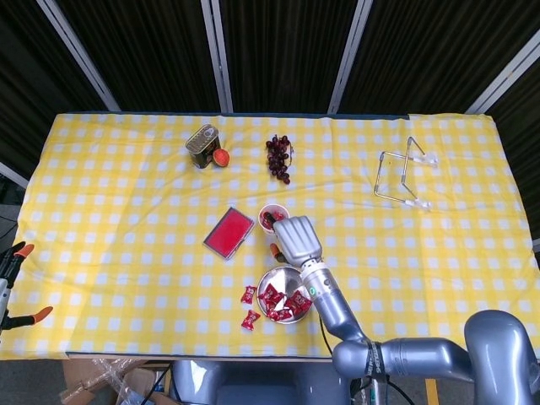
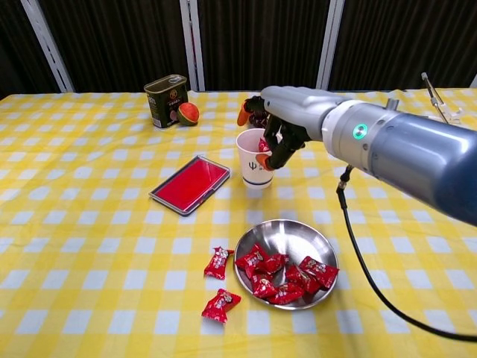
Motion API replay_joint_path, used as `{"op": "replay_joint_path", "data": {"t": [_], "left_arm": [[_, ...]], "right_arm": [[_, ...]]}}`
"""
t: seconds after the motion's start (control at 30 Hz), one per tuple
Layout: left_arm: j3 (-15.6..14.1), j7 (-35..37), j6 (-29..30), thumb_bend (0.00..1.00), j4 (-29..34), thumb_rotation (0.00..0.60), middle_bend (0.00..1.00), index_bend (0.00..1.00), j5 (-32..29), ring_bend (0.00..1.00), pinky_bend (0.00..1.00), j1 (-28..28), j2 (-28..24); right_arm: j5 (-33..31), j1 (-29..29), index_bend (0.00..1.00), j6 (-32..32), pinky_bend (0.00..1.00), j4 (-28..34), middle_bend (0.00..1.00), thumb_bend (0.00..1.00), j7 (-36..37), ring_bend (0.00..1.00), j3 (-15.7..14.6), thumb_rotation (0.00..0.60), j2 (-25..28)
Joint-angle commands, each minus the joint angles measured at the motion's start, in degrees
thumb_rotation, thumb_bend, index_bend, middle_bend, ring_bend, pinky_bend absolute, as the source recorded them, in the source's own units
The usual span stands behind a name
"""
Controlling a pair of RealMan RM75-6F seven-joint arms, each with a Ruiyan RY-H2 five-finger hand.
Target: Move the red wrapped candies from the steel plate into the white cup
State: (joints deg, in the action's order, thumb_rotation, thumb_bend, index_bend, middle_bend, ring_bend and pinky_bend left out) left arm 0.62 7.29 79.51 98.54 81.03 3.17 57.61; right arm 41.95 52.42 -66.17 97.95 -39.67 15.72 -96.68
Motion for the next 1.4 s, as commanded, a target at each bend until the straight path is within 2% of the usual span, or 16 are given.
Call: {"op": "replay_joint_path", "data": {"t": [0.03,0.17,0.43,0.6,0.7,1.07,1.4], "left_arm": [[-0.04,0.0,0.12,0.02,-0.01,0.6,0.0,0.0,0.06,0.0,0.0,-0.09,-0.01],[-0.12,-0.07,0.3,0.03,0.0,0.6,0.0,0.0,0.24,0.0,0.0,-0.19,0.01],[-0.26,-0.61,0.6,0.03,0.03,0.6,0.0,0.0,0.42,0.0,0.0,-0.36,0.1],[-0.29,-1.11,0.65,0.03,0.12,0.6,0.0,0.0,0.43,0.0,0.0,-0.38,0.22],[-0.29,-1.37,0.81,0.02,0.16,0.6,0.0,0.0,0.42,0.0,0.0,-0.46,0.32],[-0.17,-1.71,0.55,0.02,0.18,0.6,0.0,0.0,0.04,0.0,0.0,-0.36,0.48],[-0.14,-1.74,0.24,0.03,0.22,0.6,0.0,0.0,-0.17,0.0,0.0,-0.25,0.42]], "right_arm": [[-0.11,-2.51,0.22,-2.87,1.0,8.34,0.74,0.44,-2.66,0.83,-3.66,0.6,3.37],[-0.71,-3.68,0.22,-4.57,1.0,12.68,0.74,0.4,-3.95,0.83,-5.69,0.6,4.57],[0.04,-5.65,0.22,-5.68,1.0,16.95,0.74,0.33,-5.34,0.83,-10.59,0.6,6.01],[0.76,-6.75,0.22,-4.89,1.0,17.47,0.74,0.29,-5.51,0.83,-13.88,0.6,6.4],[0.91,-7.14,0.22,-3.59,1.0,16.88,0.74,0.29,-4.66,0.83,-14.85,0.6,6.4],[1.21,-6.75,0.22,2.65,1.0,15.41,0.74,0.28,-0.75,0.83,-15.17,0.6,7.25],[-1.66,-5.58,0.22,4.4,1.0,10.67,0.74,0.28,0.82,0.83,-12.85,0.6,3.32]]}}
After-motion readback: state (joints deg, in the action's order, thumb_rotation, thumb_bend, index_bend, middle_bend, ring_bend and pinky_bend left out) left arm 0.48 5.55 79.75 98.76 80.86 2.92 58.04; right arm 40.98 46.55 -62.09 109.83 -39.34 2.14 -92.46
